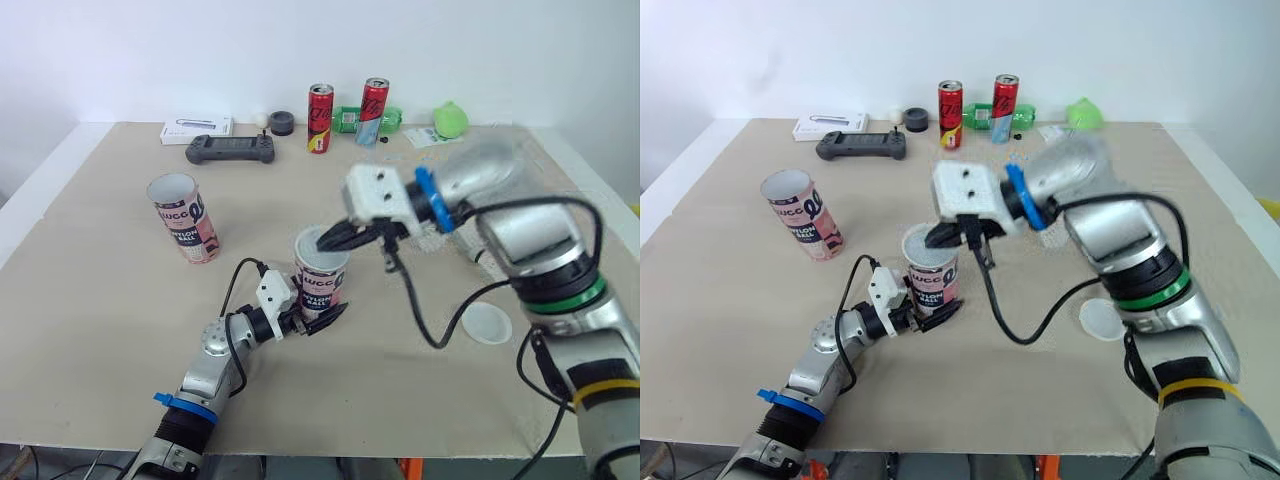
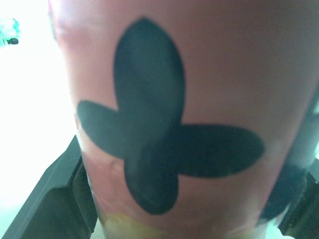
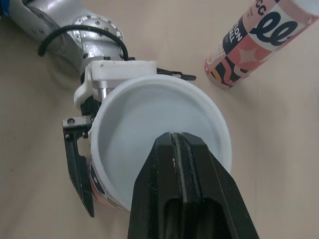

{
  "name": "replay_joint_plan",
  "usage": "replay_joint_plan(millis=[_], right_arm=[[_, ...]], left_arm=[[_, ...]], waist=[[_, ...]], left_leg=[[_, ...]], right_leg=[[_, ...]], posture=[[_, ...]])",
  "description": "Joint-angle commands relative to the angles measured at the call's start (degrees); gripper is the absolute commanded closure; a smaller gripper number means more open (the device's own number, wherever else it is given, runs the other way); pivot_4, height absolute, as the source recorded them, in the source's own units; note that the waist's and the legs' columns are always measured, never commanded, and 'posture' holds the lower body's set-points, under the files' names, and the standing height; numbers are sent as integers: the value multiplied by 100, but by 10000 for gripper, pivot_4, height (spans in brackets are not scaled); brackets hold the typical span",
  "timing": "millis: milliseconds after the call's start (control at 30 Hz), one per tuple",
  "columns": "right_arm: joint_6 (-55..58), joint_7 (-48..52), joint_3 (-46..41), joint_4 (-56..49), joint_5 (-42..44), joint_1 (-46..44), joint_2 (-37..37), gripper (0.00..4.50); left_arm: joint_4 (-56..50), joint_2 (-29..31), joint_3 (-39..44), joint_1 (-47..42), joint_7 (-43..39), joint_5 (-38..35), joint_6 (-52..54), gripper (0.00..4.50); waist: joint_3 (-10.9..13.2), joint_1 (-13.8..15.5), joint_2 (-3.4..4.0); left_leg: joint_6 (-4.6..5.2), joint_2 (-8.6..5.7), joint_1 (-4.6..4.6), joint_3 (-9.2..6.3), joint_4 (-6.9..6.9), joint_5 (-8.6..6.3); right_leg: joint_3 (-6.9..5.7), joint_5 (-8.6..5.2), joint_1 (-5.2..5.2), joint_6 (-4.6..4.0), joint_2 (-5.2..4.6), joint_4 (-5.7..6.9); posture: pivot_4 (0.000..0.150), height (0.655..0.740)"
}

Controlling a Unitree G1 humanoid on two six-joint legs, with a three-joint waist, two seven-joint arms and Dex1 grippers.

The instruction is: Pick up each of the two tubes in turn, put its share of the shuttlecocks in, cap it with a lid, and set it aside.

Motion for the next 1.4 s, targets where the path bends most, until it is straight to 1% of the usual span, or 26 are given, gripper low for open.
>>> replay_joint_plan(millis=[33,200,433,533,633,667,733,767,800,833,867,900,933,967,1033,1100,1167,1233,1333,1400], right_arm=[[-31,37,371,-171,-219,392,-51,43846],[10,22,427,-272,-302,610,-32,43846],[24,65,455,-372,-396,649,-156,43846],[7,-18,460,-350,-430,678,-62,43846],[292,-266,-104,-410,45,671,185,43846],[632,-593,-824,-528,587,640,411,43846],[1242,-1076,-1926,-808,1490,677,689,43846],[1611,-1279,-2437,-1011,1966,798,735,39817],[1849,-1404,-2711,-1152,2250,890,738,38322],[2080,-1506,-2936,-1308,2514,1026,692,34548],[2308,-1693,-3200,-1477,2738,1282,668,31477],[2402,-1840,-3403,-1664,2844,1641,622,26576],[2457,-1943,-3544,-1884,2941,2049,560,22557],[2441,-2061,-3639,-2079,2979,2438,542,17765],[2182,-2217,-3614,-2386,2891,3252,509,8931],[1723,-2359,-3383,-2592,2627,4017,557,424],[1190,-2508,-3058,-2652,2290,4610,669,424],[659,-2727,-2746,-2509,1953,4985,868,424],[-285,-2973,-2196,-1997,1327,5326,1212,424],[-820,-3090,-1871,-1563,1012,5373,1450,424]], left_arm=[[66,34,-11,96,63,71,97,5353],[43,26,-2,111,63,80,114,5353],[82,22,15,57,11,78,125,5353],[102,0,2,32,-3,82,124,5353],[108,-11,5,20,1,86,112,5353],[82,-10,13,26,4,75,120,5353],[28,-7,27,48,9,58,137,5353],[-5,1,37,68,7,49,142,5353],[-24,8,44,82,4,42,144,5353],[-37,21,60,99,-3,26,140,5353],[-47,45,83,119,-35,-9,145,5353],[-63,75,102,138,-68,-40,150,5353],[-89,109,121,155,-113,-82,163,5353],[-123,146,133,169,-167,-129,185,0],[-213,241,157,194,-280,-218,243,0],[-315,373,171,215,-429,-315,313,0],[-440,502,206,245,-577,-438,403,0],[-606,646,238,293,-739,-589,529,0],[-1097,1007,441,487,-950,-945,846,0],[-1392,1254,687,649,-1052,-1233,1024,0]], waist=[[-5,0,-3],[-45,-1,-11],[-54,1,-11],[-56,3,-13],[-64,3,-22],[-61,1,-24],[-50,1,-22],[-47,2,-20],[-42,38,-14],[-42,39,-14],[-43,42,-14],[-47,51,-21],[-56,63,-36],[-58,70,-40],[-55,68,-23],[-43,47,-2],[-42,21,1],[-41,0,0],[-37,-20,-7],[-32,-26,-13]], left_leg=[[0,0,0,-1,-1,0],[-3,0,14,0,-4,-2],[-4,0,19,0,-12,-3],[-6,0,19,0,-14,-4],[-7,0,20,-1,-14,-4],[-6,0,20,-1,-14,-4],[-6,0,12,-1,-14,-4],[-6,0,4,-1,-13,-4],[-5,0,-5,-6,-13,-3],[-5,-5,-29,-22,-10,-3],[-6,-6,-30,-21,-9,-4],[-4,-6,-30,-22,-11,-7],[4,-6,-31,-27,-13,-13],[8,-4,-29,-33,-15,-21],[13,-2,-29,-33,-19,-29],[15,-2,-21,-26,-36,-30],[16,1,-18,-24,-49,-30],[16,9,-10,-26,-57,-30],[16,12,-7,-24,-60,-29],[15,14,-6,-23,-60,-29]], right_leg=[[-1,0,1,0,0,0],[0,-6,12,-2,-1,0],[-1,-12,14,-7,-1,0],[-1,-16,14,-6,-2,-1],[-1,-16,15,-7,-2,-1],[-1,-16,15,-6,-1,-1],[0,-14,8,-5,-1,0],[0,-13,-1,-5,-1,0],[-1,-12,-4,-6,-1,0],[-7,0,-12,13,-1,0],[-7,-1,-13,13,-1,-2],[-9,-2,-10,11,-2,-7],[-15,-7,-7,6,-2,-12],[-24,-20,-4,0,-2,-12],[-26,-28,-7,-3,-1,-11],[-21,-38,-14,0,-1,-7],[-21,-43,-21,6,2,-4],[-23,-45,-18,6,9,-4],[-22,-44,-19,7,11,-4],[-23,-44,-19,5,11,-4]], posture=[[1500,7400],[1500,7400],[1500,7400],[1500,7400],[1500,7400],[1500,7400],[1500,7400],[1500,7400],[1500,7400],[1500,7400],[1500,7400],[1500,7400],[1500,7400],[1500,7400],[1500,7400],[1500,7400],[1500,7400],[1500,7400],[1500,7400],[1500,7400]])
